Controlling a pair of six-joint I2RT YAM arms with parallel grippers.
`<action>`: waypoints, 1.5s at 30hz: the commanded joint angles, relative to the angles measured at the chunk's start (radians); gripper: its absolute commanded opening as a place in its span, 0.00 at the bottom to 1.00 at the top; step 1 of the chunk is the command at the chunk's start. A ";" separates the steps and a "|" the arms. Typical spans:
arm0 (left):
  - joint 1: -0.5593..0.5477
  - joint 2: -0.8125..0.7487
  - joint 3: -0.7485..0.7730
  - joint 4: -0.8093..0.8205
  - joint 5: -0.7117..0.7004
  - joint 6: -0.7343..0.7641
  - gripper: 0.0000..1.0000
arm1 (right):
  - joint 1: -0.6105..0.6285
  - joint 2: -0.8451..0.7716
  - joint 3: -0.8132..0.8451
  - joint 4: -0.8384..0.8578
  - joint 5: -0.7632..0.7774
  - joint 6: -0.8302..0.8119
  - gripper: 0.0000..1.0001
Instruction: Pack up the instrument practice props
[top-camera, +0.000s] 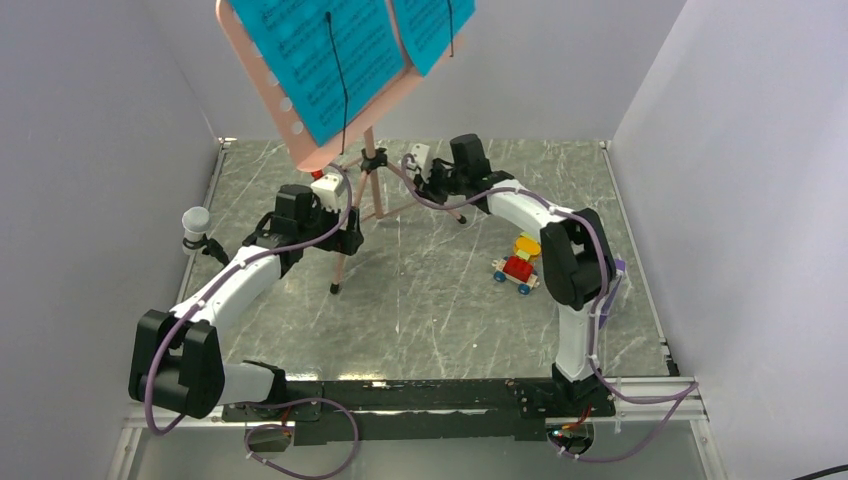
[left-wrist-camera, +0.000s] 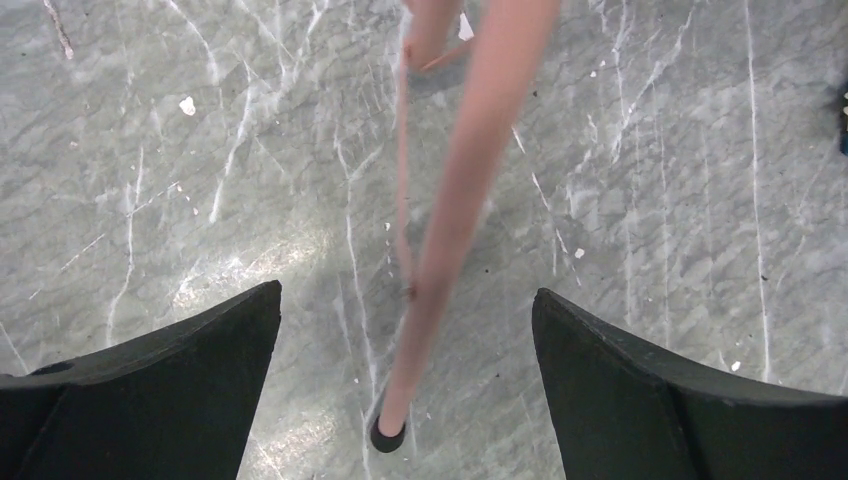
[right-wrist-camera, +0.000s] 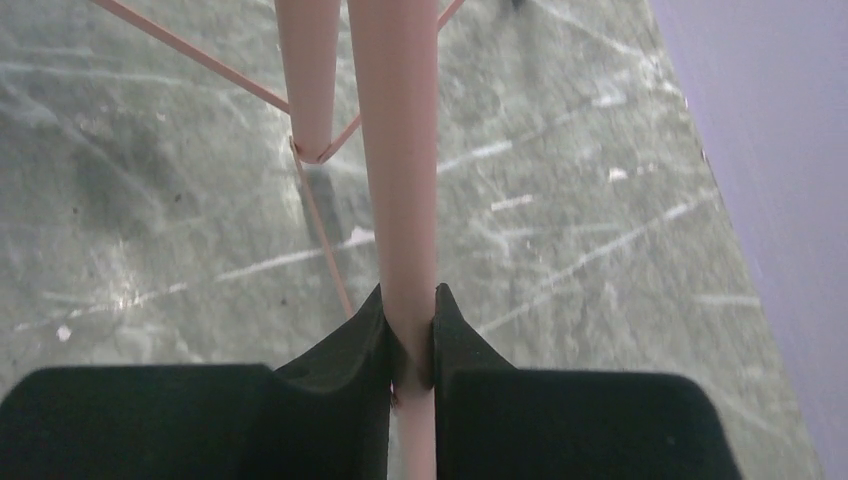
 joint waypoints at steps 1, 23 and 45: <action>0.002 -0.001 -0.019 0.106 -0.045 0.016 0.99 | -0.047 -0.121 -0.110 -0.074 0.159 0.056 0.00; -0.004 0.111 0.020 0.244 0.002 0.021 0.99 | -0.047 -0.557 -0.663 -0.083 0.542 0.686 0.00; -0.004 -0.100 -0.023 0.115 0.047 0.100 0.99 | 0.043 -0.619 -0.657 -0.205 0.379 0.425 0.70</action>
